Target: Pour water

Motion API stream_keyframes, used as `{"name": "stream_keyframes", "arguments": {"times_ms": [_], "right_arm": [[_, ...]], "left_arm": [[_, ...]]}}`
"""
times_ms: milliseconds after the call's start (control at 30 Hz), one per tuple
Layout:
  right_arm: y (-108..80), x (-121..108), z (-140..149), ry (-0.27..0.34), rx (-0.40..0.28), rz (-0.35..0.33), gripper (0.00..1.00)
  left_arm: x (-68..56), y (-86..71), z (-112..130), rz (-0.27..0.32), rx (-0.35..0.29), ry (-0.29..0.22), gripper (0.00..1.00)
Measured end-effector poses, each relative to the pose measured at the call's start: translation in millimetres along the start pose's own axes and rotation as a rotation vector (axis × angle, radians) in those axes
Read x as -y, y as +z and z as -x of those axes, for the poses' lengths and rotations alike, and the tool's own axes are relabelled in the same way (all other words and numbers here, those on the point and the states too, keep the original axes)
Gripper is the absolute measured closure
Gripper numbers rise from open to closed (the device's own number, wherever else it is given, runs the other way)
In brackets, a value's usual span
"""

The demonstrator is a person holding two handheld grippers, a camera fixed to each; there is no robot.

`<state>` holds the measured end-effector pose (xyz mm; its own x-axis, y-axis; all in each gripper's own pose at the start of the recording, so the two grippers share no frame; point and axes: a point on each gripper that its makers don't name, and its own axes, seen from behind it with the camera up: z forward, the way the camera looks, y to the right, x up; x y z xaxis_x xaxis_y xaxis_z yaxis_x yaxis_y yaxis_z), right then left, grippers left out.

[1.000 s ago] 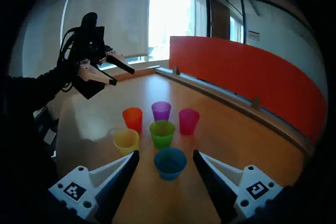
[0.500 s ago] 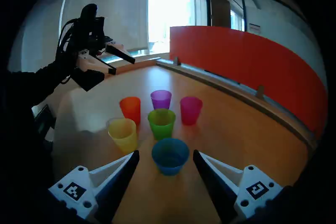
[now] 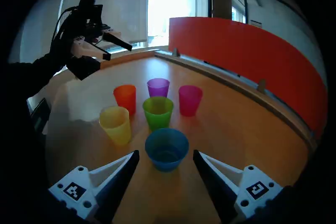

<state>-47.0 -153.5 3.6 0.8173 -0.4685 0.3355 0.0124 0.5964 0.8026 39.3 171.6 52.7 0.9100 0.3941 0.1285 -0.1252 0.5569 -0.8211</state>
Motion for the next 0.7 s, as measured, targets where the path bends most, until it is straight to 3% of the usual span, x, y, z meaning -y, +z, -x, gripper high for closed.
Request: {"name": "stream_keyframes", "arguments": {"times_ms": [700], "right_arm": [[42.8, -3, 16, -0.002, 0.039, -0.011, 0.01]], "left_arm": [[1.2, 4.1, 4, 0.002, 0.002, -0.003, 0.03]]}}
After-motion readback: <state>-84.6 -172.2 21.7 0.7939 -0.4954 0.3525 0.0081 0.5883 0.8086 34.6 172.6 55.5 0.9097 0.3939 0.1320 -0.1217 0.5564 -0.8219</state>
